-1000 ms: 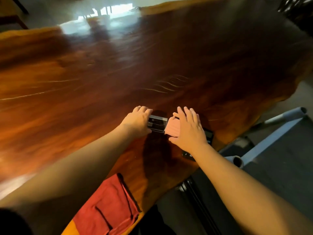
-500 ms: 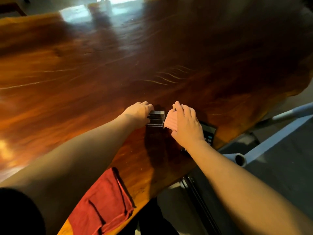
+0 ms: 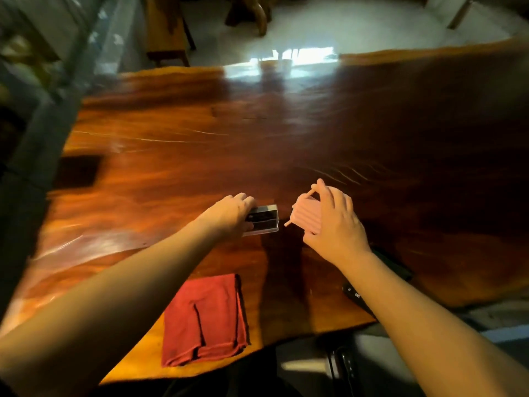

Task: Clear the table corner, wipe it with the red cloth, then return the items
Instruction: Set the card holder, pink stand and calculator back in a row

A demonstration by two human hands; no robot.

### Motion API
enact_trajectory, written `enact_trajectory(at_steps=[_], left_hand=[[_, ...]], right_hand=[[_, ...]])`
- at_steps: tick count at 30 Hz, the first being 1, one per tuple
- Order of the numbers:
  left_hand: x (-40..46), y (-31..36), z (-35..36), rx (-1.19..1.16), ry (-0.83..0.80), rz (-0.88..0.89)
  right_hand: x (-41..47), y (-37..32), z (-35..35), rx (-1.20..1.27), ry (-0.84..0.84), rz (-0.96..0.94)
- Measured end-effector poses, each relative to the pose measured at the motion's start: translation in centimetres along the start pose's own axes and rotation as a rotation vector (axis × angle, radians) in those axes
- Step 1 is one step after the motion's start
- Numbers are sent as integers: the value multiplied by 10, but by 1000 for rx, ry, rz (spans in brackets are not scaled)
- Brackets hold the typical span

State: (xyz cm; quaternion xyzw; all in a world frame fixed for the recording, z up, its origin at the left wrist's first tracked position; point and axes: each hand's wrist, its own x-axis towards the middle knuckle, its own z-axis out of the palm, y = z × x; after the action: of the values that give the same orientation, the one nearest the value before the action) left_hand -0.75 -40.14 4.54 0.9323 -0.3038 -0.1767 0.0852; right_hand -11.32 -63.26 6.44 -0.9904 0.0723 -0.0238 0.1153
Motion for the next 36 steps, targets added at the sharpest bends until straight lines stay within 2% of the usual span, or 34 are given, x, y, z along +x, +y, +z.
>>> enact_trajectory(at_steps=[9,15,28,36], left_hand=[[-103,-102,-23,9,127,-228],[-163,-187,-30,13,151,-305],[-210,-353,-21,-55,120,-320],[-208,-379,7,-137,71,-307]], right_hand=[[18,-113,6,12,-55,-288],[24,-200,28,49,-81,-412],[55,-363,109,12,-180,-495],[68,-396,154,-56,-217,-547]])
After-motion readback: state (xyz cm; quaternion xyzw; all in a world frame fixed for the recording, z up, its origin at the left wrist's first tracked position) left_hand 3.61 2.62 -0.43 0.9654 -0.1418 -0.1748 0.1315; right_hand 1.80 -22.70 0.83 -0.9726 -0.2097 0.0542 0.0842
